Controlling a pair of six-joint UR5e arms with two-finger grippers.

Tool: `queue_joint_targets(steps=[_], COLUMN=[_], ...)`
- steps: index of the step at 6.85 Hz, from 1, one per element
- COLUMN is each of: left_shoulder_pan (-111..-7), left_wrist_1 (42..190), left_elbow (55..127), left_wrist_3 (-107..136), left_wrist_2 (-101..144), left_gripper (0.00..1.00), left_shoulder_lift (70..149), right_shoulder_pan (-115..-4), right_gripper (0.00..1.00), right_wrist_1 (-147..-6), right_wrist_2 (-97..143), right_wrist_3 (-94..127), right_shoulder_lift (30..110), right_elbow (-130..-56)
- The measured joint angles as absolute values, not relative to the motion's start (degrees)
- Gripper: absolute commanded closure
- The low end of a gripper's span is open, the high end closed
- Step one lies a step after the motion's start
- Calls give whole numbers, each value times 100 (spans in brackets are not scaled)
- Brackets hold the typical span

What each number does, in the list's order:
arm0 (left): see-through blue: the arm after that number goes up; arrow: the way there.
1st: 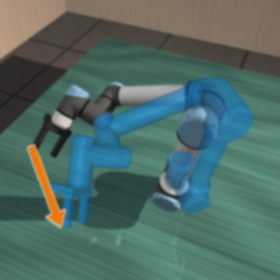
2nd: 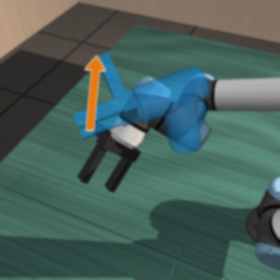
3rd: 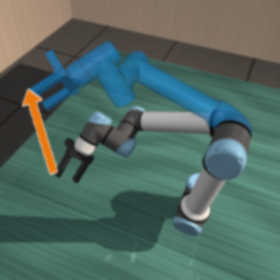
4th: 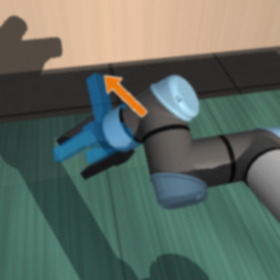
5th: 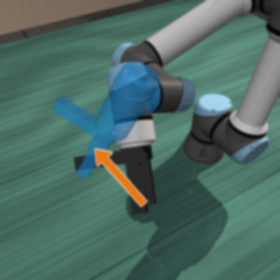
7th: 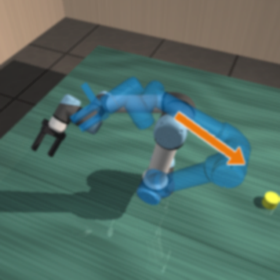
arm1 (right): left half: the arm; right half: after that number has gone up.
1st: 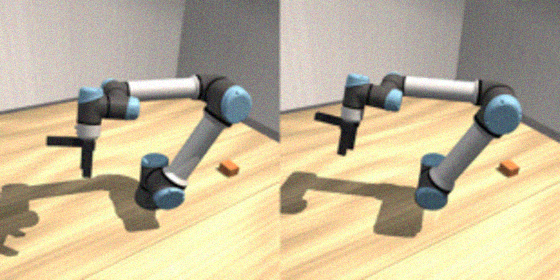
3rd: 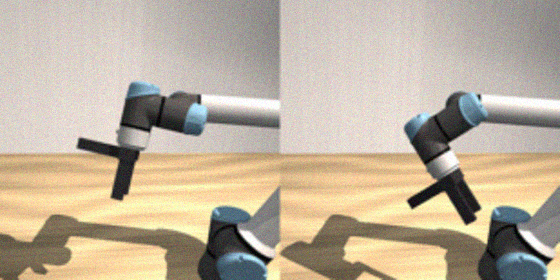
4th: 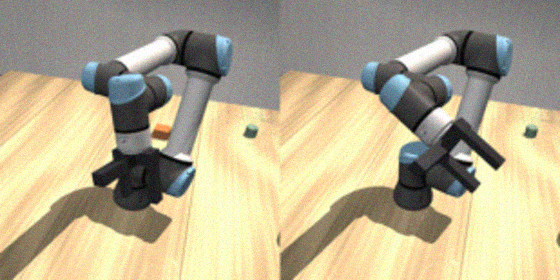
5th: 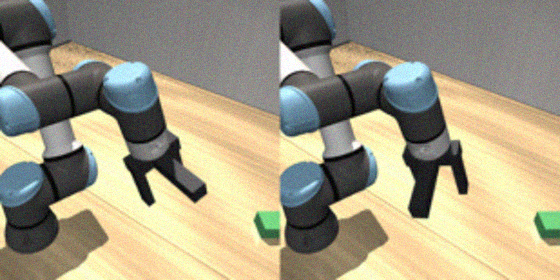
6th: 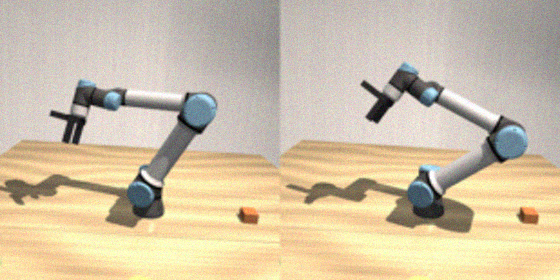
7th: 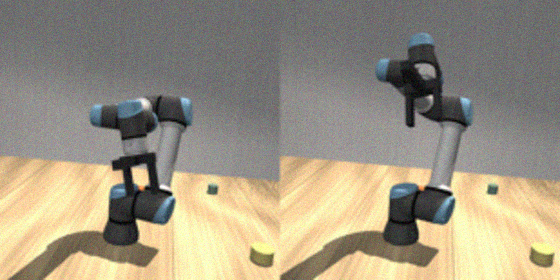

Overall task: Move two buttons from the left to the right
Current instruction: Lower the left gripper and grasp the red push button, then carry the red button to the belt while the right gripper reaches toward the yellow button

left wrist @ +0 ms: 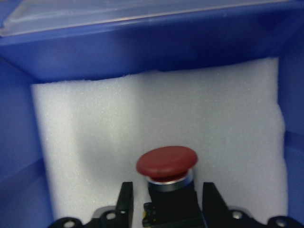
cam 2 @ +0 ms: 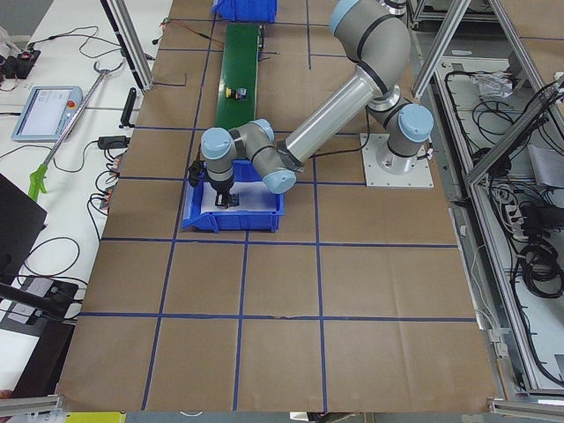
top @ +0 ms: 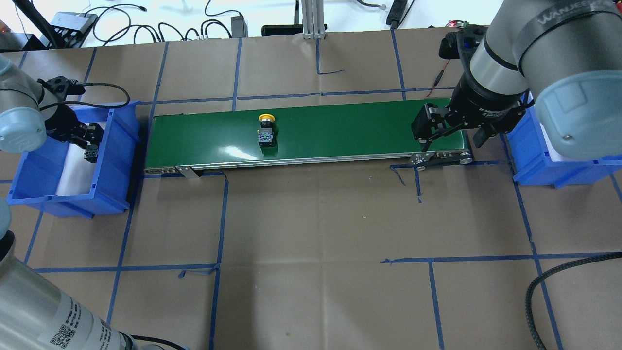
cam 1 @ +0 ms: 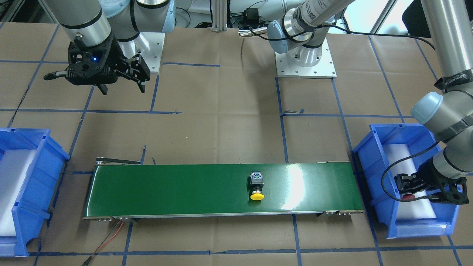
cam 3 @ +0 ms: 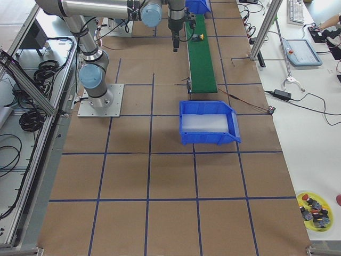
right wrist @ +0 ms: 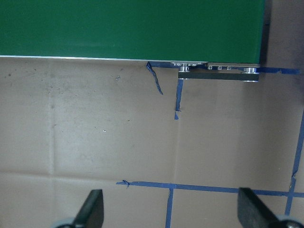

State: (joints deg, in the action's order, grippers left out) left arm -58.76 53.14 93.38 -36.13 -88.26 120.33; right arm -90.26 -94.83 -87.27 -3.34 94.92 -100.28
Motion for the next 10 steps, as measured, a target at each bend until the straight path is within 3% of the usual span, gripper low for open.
queue_joint_targets(steps=[2, 5, 7, 10], left_shoulder_pan=[-5865, -5876, -5920, -6774], left_wrist_1=[5742, 7541, 8434, 8527], left_elbow=[9129, 8347, 7858, 7825], left_wrist_3=[-3638, -3607, -3471, -2139], left_wrist_2=[-8831, -8881, -8899, -8875], left_gripper=[80, 84, 84, 84], left_shoulder_lift=[11733, 11032, 10924, 10981], right_shoulder_pan=[-9026, -9026, -9026, -9026], right_gripper=[0, 0, 0, 0], right_wrist_1=[-9484, -9483, -9487, -9662], right_wrist_2=[-8727, -8728, -8735, -8772], right_wrist_3=[-334, -334, -334, -347], right_shoulder_lift=[9492, 9492, 9486, 9205], right_elbow=[-10028, -10028, -10027, -10025])
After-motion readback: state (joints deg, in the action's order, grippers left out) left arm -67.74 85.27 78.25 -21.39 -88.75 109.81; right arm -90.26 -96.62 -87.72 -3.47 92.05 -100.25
